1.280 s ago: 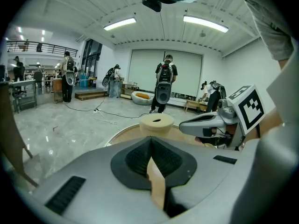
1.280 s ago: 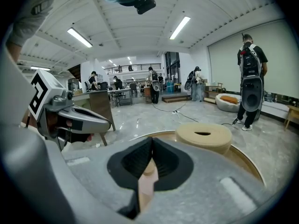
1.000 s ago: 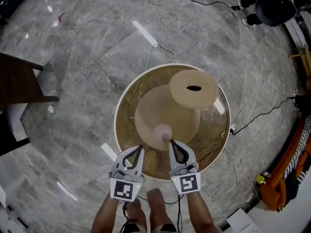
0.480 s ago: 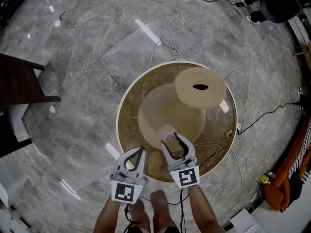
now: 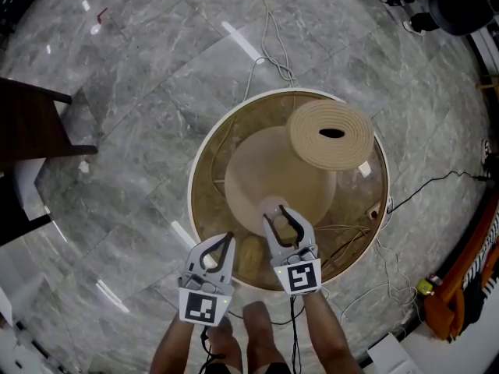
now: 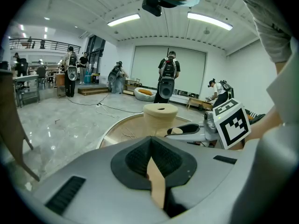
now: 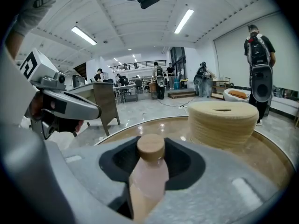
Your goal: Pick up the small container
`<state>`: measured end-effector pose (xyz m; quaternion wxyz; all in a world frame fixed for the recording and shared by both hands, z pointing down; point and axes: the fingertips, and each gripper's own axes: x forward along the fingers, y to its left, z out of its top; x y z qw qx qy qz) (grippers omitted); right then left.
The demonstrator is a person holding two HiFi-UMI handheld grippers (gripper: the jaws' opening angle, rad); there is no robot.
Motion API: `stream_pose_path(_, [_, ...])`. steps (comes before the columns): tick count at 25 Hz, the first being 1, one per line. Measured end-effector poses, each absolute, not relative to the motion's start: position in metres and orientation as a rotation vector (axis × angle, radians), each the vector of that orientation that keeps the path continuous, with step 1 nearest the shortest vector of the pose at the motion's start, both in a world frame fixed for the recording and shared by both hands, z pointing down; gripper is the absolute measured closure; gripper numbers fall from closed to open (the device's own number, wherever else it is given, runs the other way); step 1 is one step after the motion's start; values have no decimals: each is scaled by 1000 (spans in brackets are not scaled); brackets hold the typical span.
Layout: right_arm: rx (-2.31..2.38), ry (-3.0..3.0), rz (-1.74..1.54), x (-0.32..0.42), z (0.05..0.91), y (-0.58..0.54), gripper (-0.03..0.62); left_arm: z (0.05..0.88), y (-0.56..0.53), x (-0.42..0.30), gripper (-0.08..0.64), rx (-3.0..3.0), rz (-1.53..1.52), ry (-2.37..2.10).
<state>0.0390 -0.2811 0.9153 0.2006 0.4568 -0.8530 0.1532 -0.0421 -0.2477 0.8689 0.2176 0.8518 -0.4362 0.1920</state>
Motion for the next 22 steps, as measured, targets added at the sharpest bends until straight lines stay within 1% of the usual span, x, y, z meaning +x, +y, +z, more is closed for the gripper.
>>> stream_pose_path(1, [1282,-2380,421,39,916,-281,448,870,-248,-42,543,2358,534,-1208])
stream_pose_path(7, [1279,-2372,364,39,918,-281,462,873,-246,-41,543,2355,523,-1211])
stream_pose_path(16, [1293,-2366,360,39,919,-279,465,872,-239,-39,543,2356,540,-1198])
stream_pose_path(22, [1324,-2348,377,47,904,-276,465,853,-245,-37,543,2386,537,-1196])
